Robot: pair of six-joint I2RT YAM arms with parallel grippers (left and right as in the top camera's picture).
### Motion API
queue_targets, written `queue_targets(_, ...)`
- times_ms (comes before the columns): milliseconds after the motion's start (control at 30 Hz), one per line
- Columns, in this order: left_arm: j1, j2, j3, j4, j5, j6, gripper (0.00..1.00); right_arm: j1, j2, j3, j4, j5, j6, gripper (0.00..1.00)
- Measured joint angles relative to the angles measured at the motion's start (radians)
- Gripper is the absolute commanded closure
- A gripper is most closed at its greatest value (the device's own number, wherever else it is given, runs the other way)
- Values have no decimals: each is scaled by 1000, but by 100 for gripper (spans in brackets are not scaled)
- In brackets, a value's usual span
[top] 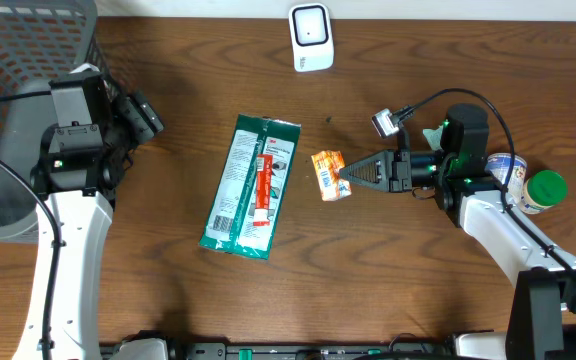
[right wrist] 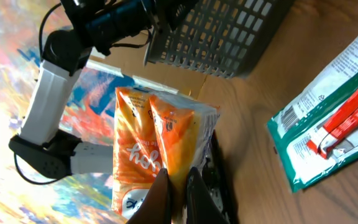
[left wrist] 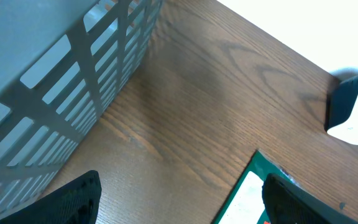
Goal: Scan the item barcode
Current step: 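Carry the orange box up toward the scanner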
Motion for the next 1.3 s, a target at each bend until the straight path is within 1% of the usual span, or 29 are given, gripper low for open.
queue_targets(167, 0, 0, 0, 0, 0, 0, 16, 0, -11, 0, 0, -2, 19, 99)
queue_targets(233, 0, 0, 0, 0, 0, 0, 16, 0, -20, 0, 28, -2, 23, 99)
queue_targets(400, 0, 0, 0, 0, 0, 0, 16, 0, -26, 0, 72, 47, -21, 99)
queue_targets(467, 0, 0, 0, 0, 0, 0, 16, -5, -26, 3, 121, 103, -4, 99)
queue_targets(533, 0, 0, 0, 0, 0, 0, 16, -14, -26, 14, 120, 179, 13, 99)
queue_targets(600, 0, 0, 0, 0, 0, 0, 16, -26, -26, 34, 78, 297, 29, 99)
queue_targets(667, 0, 0, 0, 0, 0, 0, 16, -30, -28, 46, 3, 475, 27, 99)
queue_targets(700, 0, 0, 0, 0, 0, 0, 16, -27, -28, 49, -63, 585, -1, 99)
queue_targets(733, 0, 0, 0, 0, 0, 0, 16, -24, -29, 50, -97, 650, -18, 99)
queue_targets(767, 0, 0, 0, 0, 0, 0, 16, -14, -29, 51, -172, 757, -64, 99)
queue_targets(800, 0, 0, 0, 0, 0, 0, 16, -6, -29, 51, -204, 816, -91, 99)
queue_targets(833, 0, 0, 0, 0, 0, 0, 16, 10, -29, 57, -307, 931, -158, 99)
queue_targets(900, 0, 0, 0, 0, 0, 0, 16, 24, -29, 79, -438, 1034, -227, 99)
queue_targets(933, 0, 0, 0, 0, 0, 0, 16, 27, -29, 114, -559, 1087, -270, 99)
queue_targets(967, 0, 0, 0, 0, 0, 0, 16, 28, -29, 148, -638, 1125, -299, 99)
queue_targets(1033, 0, 0, 0, 1, 0, 0, 16, 29, -24, 283, -842, 1221, -378, 99)
queue_targets(1067, 0, 0, 0, 0, 0, 0, 16, 31, -23, 346, -913, 1252, -399, 99)
queue_targets(1100, 0, 0, 0, 0, 0, 0, 16, 36, -23, 480, -1050, 1324, -442, 99)
queue_targets(1167, 0, 0, 0, 0, 0, 0, 16, 56, -25, 706, -1212, 1454, -487, 99)
queue_targets(1233, 0, 0, 0, 0, 0, 0, 16, 92, -12, 892, -1340, 1570, -511, 99)
queue_targets(1267, 0, 0, 0, 0, 0, 0, 16, 132, 5, 1055, -1388, 1664, -529, 99)
queue_targets(1300, 0, 0, 0, 1, 0, 0, 16, 157, 35, 1173, -1464, 1711, -545, 99)
